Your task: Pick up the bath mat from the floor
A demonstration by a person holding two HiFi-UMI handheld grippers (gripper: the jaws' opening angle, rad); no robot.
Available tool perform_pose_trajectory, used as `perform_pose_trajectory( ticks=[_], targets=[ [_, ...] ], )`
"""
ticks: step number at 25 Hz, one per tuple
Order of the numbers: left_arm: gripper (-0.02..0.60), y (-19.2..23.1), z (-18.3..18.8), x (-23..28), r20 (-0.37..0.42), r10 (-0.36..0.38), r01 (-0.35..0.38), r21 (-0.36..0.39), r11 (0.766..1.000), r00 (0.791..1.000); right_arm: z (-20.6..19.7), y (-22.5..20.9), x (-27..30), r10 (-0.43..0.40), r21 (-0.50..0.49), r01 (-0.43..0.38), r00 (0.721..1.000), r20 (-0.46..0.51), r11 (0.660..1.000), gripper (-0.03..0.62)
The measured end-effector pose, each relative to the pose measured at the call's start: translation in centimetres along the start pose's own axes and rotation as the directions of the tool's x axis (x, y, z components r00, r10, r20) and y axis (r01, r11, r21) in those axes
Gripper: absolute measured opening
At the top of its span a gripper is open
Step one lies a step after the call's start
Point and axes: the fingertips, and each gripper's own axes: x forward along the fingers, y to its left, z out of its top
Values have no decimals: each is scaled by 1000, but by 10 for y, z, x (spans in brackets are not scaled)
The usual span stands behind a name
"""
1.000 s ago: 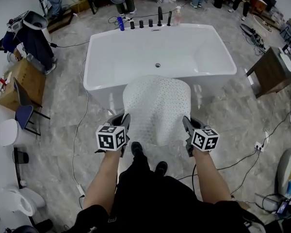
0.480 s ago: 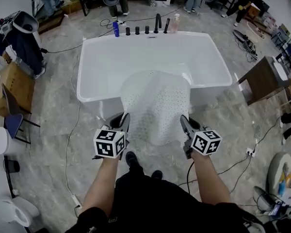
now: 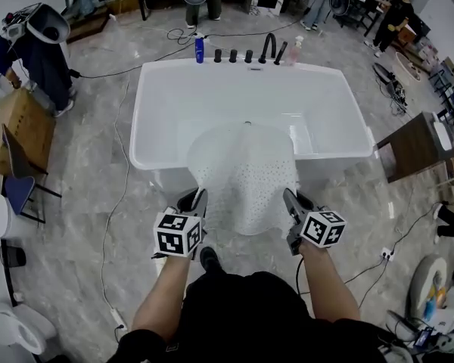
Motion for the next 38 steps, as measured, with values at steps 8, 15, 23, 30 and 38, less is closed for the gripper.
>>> perform_pose_trajectory(
  ticks=[8,15,23,30,38],
  targets=[
    [41,-7,12,29,-4,10,-10,24,1000,1000,6,-8,29,40,-14,-41,998,-57,999,40],
    [40,-30,54,70,48,109,-111,39,993,993,63,-59,41,139,-73,-141,990,-24,987,41],
    [41,-74,115,107,171,234,-235,-12,972,957,150,-118,28,252,-226,-244,968,4,943,41],
    [41,-102,169,122,254,245,-264,43,964,936,216,-120,24,319,-297,-284,945,77,912,41],
    [41,-108,215,111,351,202,-247,88,965,914,248,-99,12,305,-279,-241,928,214,930,41]
  ],
)
